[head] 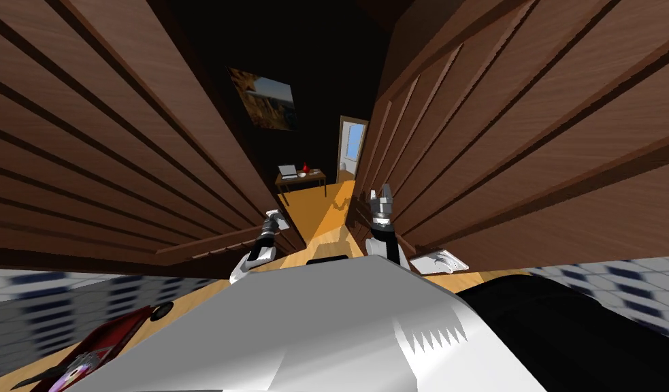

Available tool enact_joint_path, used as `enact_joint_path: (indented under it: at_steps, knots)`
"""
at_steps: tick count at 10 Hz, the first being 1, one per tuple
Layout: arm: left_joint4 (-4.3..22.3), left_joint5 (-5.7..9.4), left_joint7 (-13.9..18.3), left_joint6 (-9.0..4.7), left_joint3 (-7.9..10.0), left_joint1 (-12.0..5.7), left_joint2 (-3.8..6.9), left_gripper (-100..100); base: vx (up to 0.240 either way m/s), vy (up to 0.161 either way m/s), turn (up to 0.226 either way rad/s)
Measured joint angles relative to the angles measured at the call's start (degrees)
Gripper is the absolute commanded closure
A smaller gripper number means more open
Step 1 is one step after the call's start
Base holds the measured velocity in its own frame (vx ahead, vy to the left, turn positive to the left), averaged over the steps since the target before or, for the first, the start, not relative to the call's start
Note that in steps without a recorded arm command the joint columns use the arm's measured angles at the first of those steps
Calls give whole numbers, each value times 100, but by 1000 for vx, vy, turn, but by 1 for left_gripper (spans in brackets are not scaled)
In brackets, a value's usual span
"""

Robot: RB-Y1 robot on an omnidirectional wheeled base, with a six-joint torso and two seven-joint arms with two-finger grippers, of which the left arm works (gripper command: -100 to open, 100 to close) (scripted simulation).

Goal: Pull the door open

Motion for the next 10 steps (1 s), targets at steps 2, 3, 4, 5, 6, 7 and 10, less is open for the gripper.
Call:
enact_joint_path:
  at_steps: [2,3,4,5,6,7,10]
  knots:
    - [-37,23,126,-25,-139,78,119,100,-257,98,-188]
    - [-54,34,193,-39,-213,102,185,100,-245,69,-156]
    - [-65,44,256,-59,-281,124,252,100,-216,44,-113]
    - [-75,50,303,-76,-333,147,302,100,-214,29,-59]
    - [-79,56,338,-90,-371,158,338,100,-100,7,-20]
    - [-66,53,344,-84,-389,174,332,100,-133,39,-93]
    - [-184,74,477,-160,-526,305,490,100,-203,75,-139]
